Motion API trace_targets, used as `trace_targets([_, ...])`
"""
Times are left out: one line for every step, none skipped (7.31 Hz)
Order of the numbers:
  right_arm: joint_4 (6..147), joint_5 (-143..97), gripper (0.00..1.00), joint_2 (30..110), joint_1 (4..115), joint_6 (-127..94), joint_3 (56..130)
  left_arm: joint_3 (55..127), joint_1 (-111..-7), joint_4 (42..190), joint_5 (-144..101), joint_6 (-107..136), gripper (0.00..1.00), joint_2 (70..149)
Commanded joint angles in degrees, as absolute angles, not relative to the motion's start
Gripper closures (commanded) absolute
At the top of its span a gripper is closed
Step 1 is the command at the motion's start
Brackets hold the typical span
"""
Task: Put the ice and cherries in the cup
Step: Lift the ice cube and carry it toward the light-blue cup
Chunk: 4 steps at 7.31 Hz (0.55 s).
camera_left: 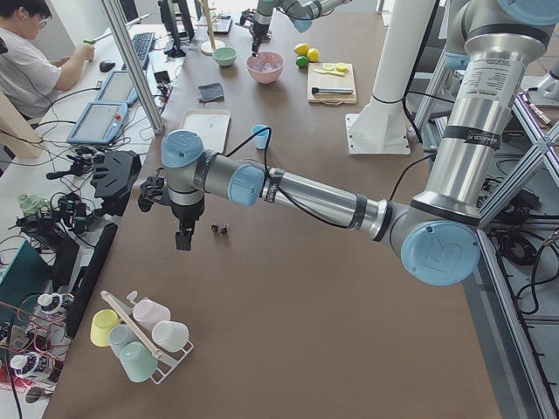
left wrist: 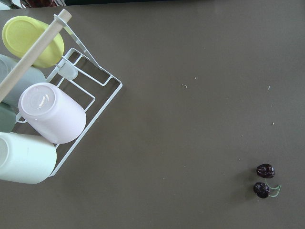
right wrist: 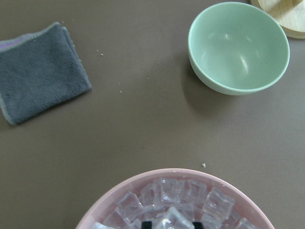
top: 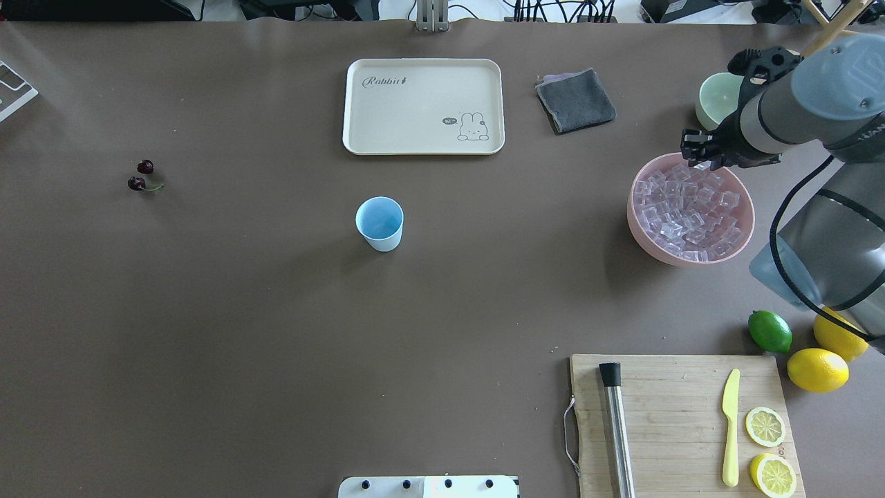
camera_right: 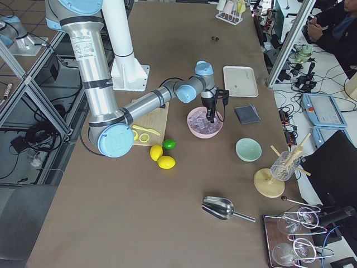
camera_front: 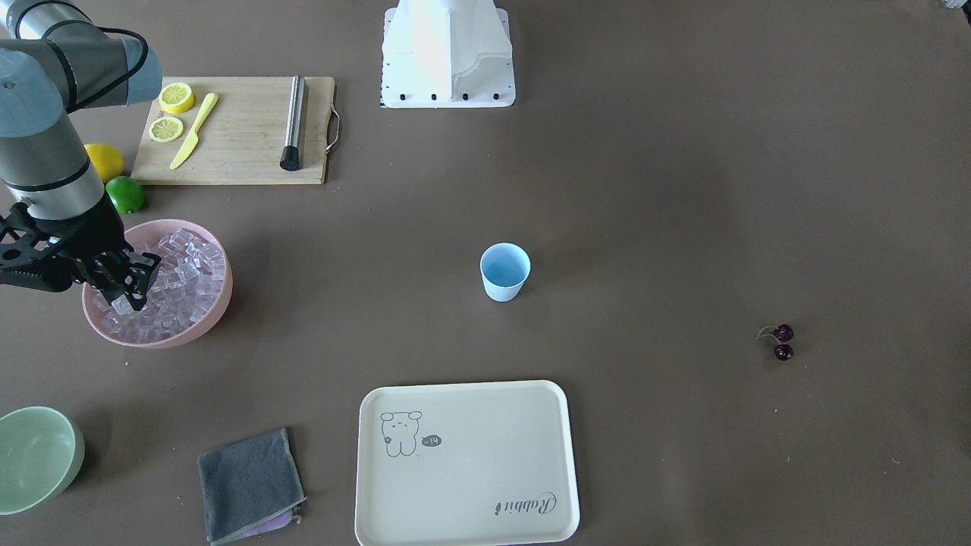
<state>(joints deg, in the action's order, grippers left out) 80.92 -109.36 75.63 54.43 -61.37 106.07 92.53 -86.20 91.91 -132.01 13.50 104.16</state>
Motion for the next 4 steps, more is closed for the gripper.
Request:
trace_targets([80.9, -112.9, 1.0, 73.8, 57.5, -61.4, 109.8, 92.5, -86.2, 91.8, -132.0, 13.5, 0.02, 104.4])
trace_targets([80.9, -113.0, 1.0, 70.1, 57.5, -62.0, 109.3, 92.5, -86.1, 91.8, -132.0, 13.5, 0.02, 104.4])
trace_targets([80.9, -113.0, 1.0, 66.8, 57.2, -62.2, 109.2, 92.5, -86.1, 91.8, -132.0, 13.5, 0.02, 104.1])
trace_targets([80.3, -112.9, 1.0, 63.9, 57.0, -62.3, 108.6, 93.0, -86.2, 91.8, -132.1, 13.6, 0.02, 103.9])
